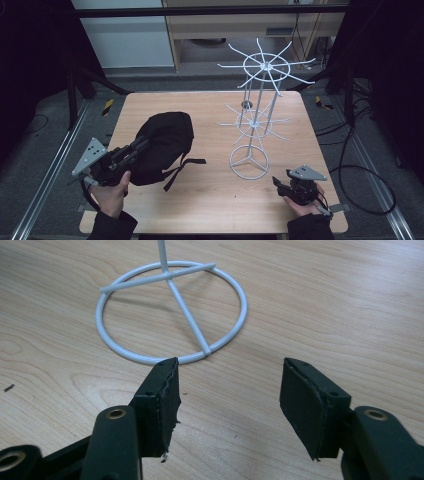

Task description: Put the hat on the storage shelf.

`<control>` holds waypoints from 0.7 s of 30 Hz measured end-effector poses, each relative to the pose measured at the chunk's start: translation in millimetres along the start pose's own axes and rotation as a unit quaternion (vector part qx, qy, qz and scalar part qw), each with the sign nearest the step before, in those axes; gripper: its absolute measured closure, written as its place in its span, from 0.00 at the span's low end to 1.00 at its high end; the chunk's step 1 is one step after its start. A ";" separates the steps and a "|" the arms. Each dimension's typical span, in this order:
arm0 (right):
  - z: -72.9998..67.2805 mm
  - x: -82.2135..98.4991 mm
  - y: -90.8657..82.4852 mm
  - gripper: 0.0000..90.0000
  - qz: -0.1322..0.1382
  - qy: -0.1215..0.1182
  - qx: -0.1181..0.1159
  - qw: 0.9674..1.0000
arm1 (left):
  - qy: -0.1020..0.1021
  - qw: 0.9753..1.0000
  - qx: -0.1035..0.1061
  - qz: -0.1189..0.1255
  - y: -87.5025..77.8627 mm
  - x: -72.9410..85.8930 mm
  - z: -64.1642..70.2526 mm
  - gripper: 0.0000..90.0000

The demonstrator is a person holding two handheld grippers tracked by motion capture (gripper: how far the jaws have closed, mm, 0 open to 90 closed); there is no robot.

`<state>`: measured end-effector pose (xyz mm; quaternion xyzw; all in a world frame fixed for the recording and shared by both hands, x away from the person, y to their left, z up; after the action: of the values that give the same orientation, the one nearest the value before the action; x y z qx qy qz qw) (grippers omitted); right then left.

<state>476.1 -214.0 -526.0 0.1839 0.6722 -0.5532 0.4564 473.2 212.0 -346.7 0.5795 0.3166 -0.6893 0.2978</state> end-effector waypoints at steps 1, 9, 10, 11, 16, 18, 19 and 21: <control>0.1 0.0 -0.3 0.46 0.000 0.000 0.001 1.000 | 0.003 1.000 0.003 0.007 0.4 -5.0 1.9 0.85; -0.3 0.3 0.4 0.46 0.002 -0.003 0.003 1.000 | 0.009 0.998 0.023 0.053 0.5 -36.8 12.5 0.85; -0.5 0.3 0.4 0.46 0.002 -0.003 0.004 1.000 | 0.011 0.998 0.024 0.057 0.7 -39.8 13.3 0.86; -0.6 0.1 0.4 0.46 0.002 -0.003 0.004 1.000 | 0.012 0.998 0.026 0.063 1.0 -44.0 14.4 0.86; 0.0 0.4 0.5 0.47 0.002 -0.004 0.004 1.000 | 0.005 0.996 0.035 0.085 5.5 -62.4 17.1 0.86; 0.1 0.3 0.4 0.47 0.003 -0.004 0.004 1.000 | 0.005 0.995 0.037 0.090 8.3 -68.0 18.0 0.86; 0.2 0.3 0.4 0.47 0.003 -0.004 0.003 1.000 | 0.006 0.995 0.039 0.092 9.9 -71.1 19.1 0.86; 0.7 0.3 0.5 0.47 0.004 -0.004 0.004 1.000 | 0.008 0.995 0.040 0.094 11.8 -75.3 20.6 0.86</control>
<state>476.6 -214.6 -526.5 0.1862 0.6674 -0.5552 0.4600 481.3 191.9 -270.8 0.6236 0.2352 -0.6660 0.3351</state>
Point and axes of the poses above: each handheld gripper's, and its own axes: y roughly forward along the jaws, x roughly out of its underside, z roughly to its right, the point moved 8 cm from there along y, roughly forward along the jaws
